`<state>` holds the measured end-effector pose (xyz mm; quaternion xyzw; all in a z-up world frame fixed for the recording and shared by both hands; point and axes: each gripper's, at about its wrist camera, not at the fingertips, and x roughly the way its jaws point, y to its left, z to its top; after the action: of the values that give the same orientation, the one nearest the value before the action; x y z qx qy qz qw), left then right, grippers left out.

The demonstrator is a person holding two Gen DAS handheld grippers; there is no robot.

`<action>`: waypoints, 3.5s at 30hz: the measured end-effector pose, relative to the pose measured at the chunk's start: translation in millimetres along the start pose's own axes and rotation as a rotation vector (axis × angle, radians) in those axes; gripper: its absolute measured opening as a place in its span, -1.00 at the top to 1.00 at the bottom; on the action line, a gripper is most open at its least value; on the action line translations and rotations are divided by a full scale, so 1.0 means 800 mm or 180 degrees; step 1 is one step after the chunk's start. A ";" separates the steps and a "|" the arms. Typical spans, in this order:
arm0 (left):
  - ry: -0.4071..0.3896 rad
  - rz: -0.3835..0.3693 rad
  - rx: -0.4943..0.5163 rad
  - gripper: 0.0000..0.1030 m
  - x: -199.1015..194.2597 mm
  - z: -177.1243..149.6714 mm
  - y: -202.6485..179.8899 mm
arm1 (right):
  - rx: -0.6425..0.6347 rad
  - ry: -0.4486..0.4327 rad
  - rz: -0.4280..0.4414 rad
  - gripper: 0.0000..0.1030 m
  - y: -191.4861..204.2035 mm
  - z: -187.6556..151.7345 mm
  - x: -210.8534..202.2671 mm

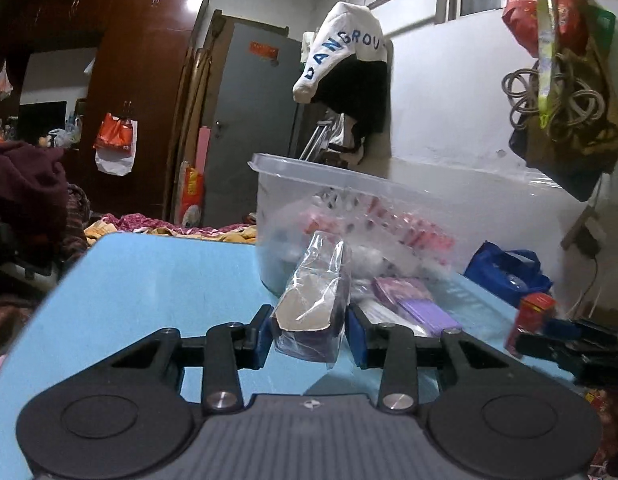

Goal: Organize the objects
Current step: 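Carry both items over the white basket and open both tools, then grasp a bagged label packet with the left tool while the right tool grasps a purple box, then carry both items over the white basket and open both tools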

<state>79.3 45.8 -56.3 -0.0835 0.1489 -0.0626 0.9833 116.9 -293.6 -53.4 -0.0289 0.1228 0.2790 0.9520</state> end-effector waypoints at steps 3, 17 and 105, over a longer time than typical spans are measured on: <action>-0.0083 -0.0061 0.0013 0.18 -0.005 -0.003 -0.006 | 0.0046 -0.0037 0.0030 -0.25 -0.005 -0.001 -0.001; 0.0031 0.0114 0.0366 0.08 0.120 0.207 -0.061 | -0.0249 -0.0323 -0.0039 -0.26 -0.036 0.211 0.105; 0.0533 0.0092 0.0553 -0.76 0.098 0.088 -0.057 | 0.0099 0.0016 0.0066 -1.00 -0.021 0.123 0.073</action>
<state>170.0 -0.5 -4.0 0.0097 0.2257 -0.0678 0.9718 194.6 -265.0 27.2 -0.0136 0.1298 0.2869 0.9490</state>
